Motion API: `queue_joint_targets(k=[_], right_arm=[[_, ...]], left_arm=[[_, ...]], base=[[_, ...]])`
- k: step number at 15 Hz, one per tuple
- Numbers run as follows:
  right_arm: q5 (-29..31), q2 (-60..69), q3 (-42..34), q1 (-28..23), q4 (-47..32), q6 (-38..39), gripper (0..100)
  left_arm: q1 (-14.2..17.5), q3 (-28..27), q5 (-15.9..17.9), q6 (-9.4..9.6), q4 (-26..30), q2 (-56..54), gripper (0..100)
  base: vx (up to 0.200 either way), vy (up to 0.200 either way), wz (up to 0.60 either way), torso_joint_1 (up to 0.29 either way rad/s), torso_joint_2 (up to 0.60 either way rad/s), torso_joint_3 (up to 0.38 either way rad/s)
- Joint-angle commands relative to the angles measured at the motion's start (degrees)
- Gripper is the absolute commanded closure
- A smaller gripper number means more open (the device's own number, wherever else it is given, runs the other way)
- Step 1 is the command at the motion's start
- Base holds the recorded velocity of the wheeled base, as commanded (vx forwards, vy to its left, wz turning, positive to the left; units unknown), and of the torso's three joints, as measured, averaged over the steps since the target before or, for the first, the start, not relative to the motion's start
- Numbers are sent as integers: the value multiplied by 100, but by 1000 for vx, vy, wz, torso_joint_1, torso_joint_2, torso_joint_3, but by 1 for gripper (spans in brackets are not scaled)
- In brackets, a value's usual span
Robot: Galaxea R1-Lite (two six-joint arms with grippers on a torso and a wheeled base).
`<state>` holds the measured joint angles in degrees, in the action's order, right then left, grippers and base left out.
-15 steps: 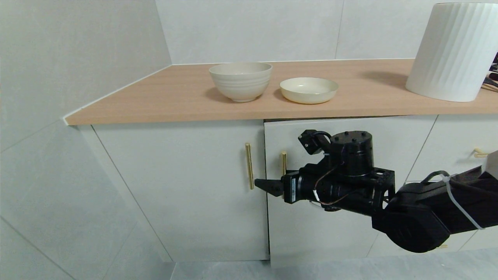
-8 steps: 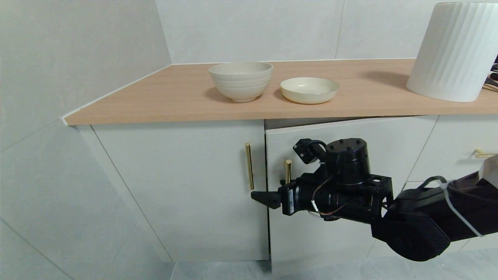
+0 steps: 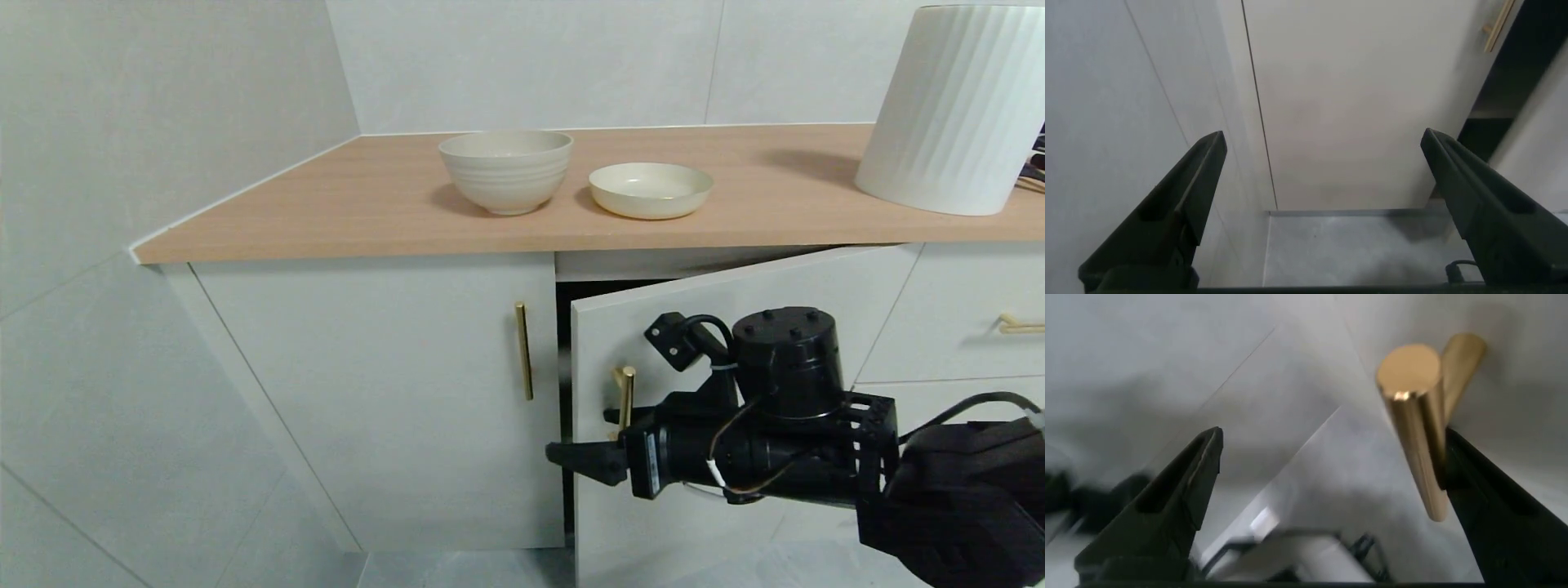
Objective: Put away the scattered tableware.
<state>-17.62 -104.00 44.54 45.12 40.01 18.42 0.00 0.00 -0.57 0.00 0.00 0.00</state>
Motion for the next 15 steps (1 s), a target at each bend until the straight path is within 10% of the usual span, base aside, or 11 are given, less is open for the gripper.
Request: queue_joint_targets(k=[1, 9, 15], right_arm=[[-23, 565, -464, -3, 51, 4, 0], [-58, 837, -622, -3, 86, -5, 0], [-58, 837, -649, 138, 86, -5, 0]], left_arm=[[0, 0, -4, 0, 0, 9, 0], [0, -44, 84, 149, -44, 0, 0], [-70, -2013, 2096, -88, 475, 1485, 0]], base=[[0, 0, 0, 0, 0, 0], [0, 0, 0, 0, 0, 0], [0, 0, 0, 0, 0, 0]])
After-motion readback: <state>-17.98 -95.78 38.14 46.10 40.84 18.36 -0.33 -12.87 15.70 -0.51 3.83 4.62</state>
